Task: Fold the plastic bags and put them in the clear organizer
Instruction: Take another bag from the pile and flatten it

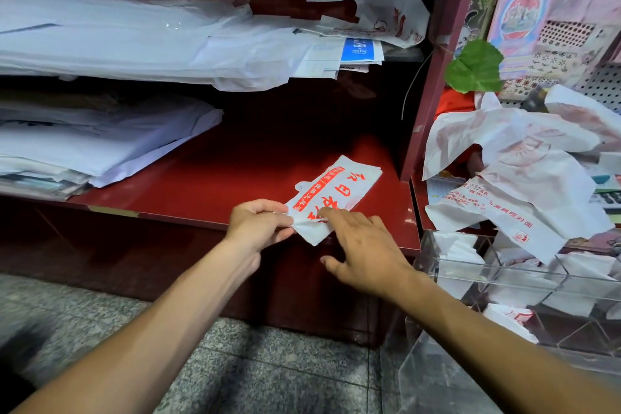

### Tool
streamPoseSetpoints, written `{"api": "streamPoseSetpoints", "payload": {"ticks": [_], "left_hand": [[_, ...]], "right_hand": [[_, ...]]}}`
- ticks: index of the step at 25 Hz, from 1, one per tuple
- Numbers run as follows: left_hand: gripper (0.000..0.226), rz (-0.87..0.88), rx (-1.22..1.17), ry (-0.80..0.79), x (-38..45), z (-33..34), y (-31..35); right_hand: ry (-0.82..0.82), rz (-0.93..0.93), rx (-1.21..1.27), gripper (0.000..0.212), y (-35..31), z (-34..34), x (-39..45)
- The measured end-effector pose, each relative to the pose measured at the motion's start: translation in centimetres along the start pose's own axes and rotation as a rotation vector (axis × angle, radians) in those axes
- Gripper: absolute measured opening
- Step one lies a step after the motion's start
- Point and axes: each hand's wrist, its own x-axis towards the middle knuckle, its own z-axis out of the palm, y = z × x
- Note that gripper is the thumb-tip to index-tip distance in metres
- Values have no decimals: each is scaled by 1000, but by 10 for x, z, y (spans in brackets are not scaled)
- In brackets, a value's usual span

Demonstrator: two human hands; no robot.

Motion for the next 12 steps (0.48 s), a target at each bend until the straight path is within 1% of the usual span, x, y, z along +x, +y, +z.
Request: {"api": "streamPoseSetpoints", "payload": {"ticks": [2, 3, 4, 6, 7, 8, 9, 10, 11, 12], "left_hand": [[13, -18, -22, -38, -5, 11, -4], [10, -23, -14, -72, -8, 16, -7], [10, -18, 19, -116, -11, 19, -9], [15, 41, 184, -206, -14, 22, -11], [17, 126, 311, -229, -13, 21, -11], [19, 271, 467, -218, -11, 17, -11], [24, 472, 639, -190, -7, 11, -10], [35, 673, 807, -198, -4, 5, -11], [49, 810, 951, -262, 0, -2, -12], [60, 876, 1059, -338, 3, -6, -17]], "right_hand": [[6, 89, 65, 79, 7, -2, 5], [39, 97, 39, 78, 10, -3, 4], [72, 73, -15, 74, 12, -3, 2], [81, -30, -93, 58, 18, -1, -2], [74, -70, -94, 49, 21, -1, -4], [73, -89, -69, 41, 25, -1, -6], [81, -89, -23, 34, 28, -2, -7], [100, -86, 38, 30, 31, -3, -7], [119, -86, 93, 29, 34, -2, -8], [127, -91, 136, 29, 36, 0, -9]]}}
